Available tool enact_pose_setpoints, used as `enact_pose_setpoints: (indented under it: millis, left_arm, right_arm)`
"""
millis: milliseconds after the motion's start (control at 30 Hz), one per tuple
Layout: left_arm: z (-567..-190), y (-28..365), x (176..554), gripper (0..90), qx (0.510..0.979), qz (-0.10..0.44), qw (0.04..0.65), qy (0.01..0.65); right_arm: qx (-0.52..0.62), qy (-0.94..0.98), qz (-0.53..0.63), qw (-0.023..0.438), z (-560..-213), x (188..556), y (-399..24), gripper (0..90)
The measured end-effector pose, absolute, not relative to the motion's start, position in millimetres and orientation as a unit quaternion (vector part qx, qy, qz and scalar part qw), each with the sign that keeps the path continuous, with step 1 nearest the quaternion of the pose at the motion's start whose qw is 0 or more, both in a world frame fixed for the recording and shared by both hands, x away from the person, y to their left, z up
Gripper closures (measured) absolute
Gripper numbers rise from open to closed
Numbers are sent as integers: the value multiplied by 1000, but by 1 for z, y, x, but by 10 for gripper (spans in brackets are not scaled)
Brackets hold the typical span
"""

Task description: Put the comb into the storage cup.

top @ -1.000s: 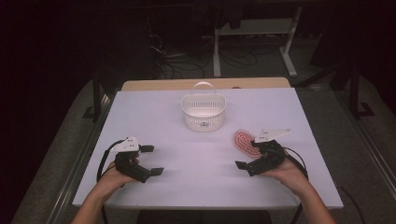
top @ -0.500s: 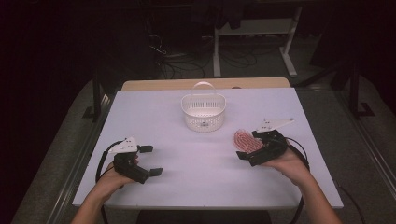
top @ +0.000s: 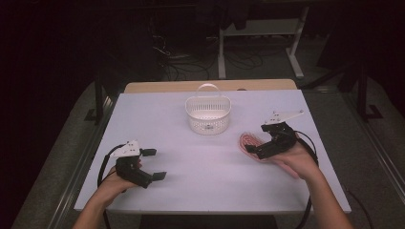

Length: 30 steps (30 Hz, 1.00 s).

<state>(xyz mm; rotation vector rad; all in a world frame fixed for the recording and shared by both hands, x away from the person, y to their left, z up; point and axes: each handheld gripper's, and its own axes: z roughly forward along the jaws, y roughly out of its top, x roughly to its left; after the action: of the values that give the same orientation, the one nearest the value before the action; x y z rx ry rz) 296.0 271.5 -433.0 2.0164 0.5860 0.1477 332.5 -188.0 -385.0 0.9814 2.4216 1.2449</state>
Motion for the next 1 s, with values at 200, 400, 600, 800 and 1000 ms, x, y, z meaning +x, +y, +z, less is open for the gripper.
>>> enact_pose_setpoints:
  millis: [200,400,600,800,1000]
  left_arm:
    - [-433,272,296,0,833,61,495,241]
    - [-432,271,296,0,833,62,493,243]
    - [-433,269,297,0,835,58,491,242]
    - [-433,270,298,0,833,58,493,245]
    - [-433,271,299,0,831,59,494,249]
  right_arm:
    - [340,827,428,132,-379,338,-192,0]
    - [343,825,429,133,-375,344,-195,0]
    - [346,823,432,130,-373,349,-199,0]
    - [355,818,435,127,-373,357,-204,0]
    - [358,816,433,136,-372,362,-210,0]
